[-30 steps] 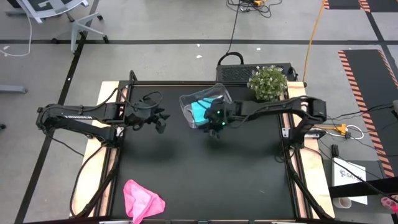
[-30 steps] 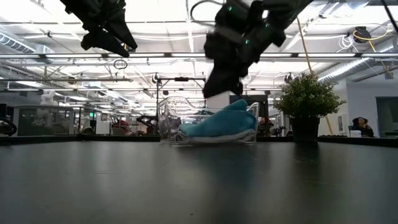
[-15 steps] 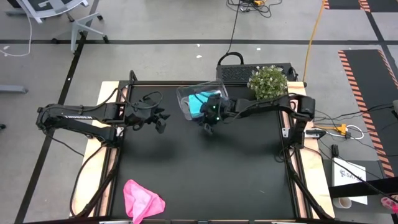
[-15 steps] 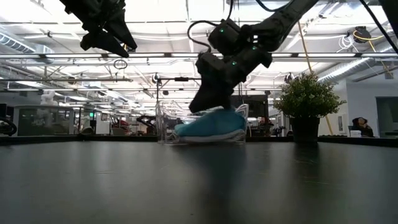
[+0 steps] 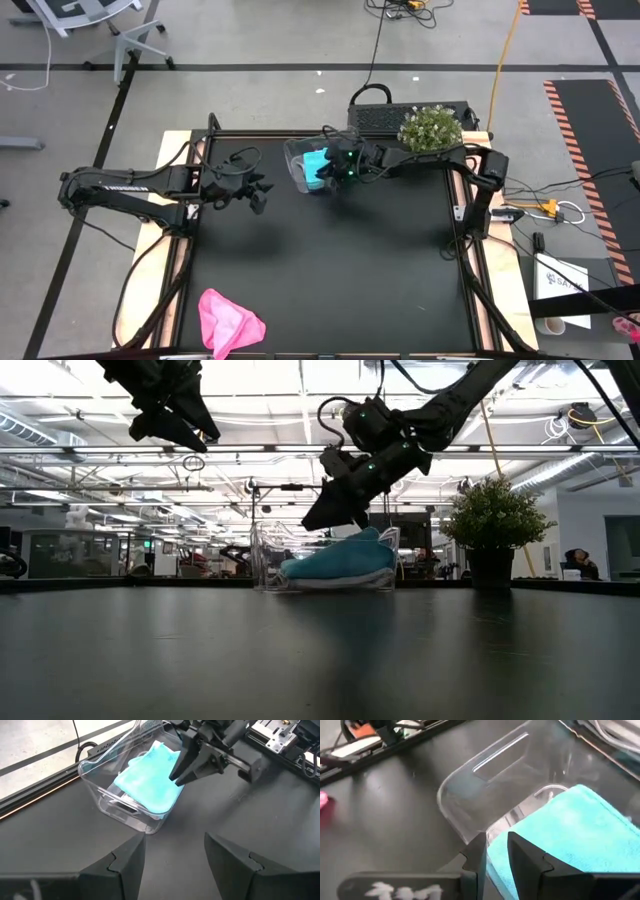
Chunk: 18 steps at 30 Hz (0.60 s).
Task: Fold microfiber towels
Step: Put the blue microfiber towel into the transparent bin, then fold the pink microfiber cloth
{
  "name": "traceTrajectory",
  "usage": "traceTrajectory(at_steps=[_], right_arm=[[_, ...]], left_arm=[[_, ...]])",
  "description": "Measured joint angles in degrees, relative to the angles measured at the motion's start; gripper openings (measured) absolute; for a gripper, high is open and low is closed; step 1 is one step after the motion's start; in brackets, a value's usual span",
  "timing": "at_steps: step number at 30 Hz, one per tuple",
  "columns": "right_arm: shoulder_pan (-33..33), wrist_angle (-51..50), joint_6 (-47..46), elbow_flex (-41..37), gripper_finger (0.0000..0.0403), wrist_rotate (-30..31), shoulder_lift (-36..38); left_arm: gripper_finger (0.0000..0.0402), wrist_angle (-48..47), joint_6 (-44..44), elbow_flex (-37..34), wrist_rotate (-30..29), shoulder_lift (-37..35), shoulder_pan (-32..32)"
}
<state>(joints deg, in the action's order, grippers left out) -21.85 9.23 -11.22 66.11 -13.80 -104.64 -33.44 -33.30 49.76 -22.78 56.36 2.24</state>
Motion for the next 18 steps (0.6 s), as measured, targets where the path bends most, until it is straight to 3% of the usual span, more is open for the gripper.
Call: traceTrajectory(at_steps=[4,7,13,18], right_arm=[[2.8,0.4,-2.7,0.0,0.0068,-5.1,1.4],[7.2,-0.4,-1.5,0.0,0.0068,-5.6,1.8],[13.9,-0.7,5.7,0.0,0.0068,5.3,-0.4],[13.4,1.8,6.3,0.0,0.0068,6.4,-4.7]], left_arm=[[0.0207,-0.2,0.0,0.0,0.0,0.0,0.0],[0.0207,-0.4,0.0,0.0,0.0,0.0,0.0],[0.0207,-0.7,0.0,0.0,0.0,0.0,0.0],[0.0207,-0.7,-0.2,0.0,-0.1,0.0,0.0]])
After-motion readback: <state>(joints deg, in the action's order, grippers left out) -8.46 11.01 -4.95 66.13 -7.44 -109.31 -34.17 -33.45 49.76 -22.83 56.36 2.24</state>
